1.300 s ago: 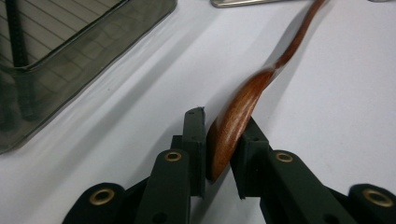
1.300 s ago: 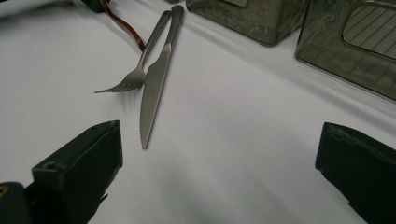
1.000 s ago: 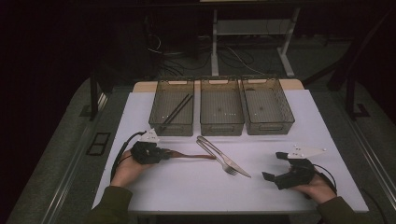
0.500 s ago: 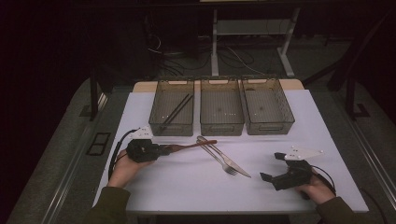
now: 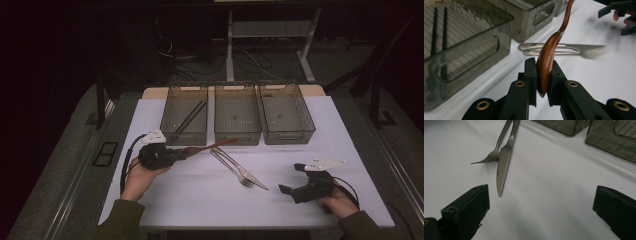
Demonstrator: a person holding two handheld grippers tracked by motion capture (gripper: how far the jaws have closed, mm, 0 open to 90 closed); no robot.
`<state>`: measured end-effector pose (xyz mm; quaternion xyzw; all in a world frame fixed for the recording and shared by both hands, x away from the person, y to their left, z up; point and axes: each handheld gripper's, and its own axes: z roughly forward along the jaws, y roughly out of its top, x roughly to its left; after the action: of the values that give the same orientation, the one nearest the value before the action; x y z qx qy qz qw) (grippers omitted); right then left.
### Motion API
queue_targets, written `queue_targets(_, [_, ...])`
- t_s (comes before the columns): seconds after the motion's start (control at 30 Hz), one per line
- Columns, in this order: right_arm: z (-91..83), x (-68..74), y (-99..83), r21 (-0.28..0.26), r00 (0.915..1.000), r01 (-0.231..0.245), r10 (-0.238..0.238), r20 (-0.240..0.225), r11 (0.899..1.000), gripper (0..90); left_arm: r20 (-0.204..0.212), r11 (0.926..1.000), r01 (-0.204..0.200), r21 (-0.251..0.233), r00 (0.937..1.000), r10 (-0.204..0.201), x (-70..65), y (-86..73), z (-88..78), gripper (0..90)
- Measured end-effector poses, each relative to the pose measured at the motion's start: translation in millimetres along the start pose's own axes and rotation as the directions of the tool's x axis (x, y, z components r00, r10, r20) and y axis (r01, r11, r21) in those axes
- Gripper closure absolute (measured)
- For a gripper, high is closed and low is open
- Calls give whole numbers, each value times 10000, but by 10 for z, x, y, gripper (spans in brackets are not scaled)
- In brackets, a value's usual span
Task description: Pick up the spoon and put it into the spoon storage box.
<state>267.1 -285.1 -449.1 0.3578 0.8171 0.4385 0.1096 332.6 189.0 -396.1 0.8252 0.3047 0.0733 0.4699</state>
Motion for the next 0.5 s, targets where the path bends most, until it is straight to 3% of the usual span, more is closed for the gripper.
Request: queue_targets(0.5, [5,-7,0,60,10000,-4,4,25,10000,2,-454,9980,472,-429,9978,-492,-38,171,51,792])
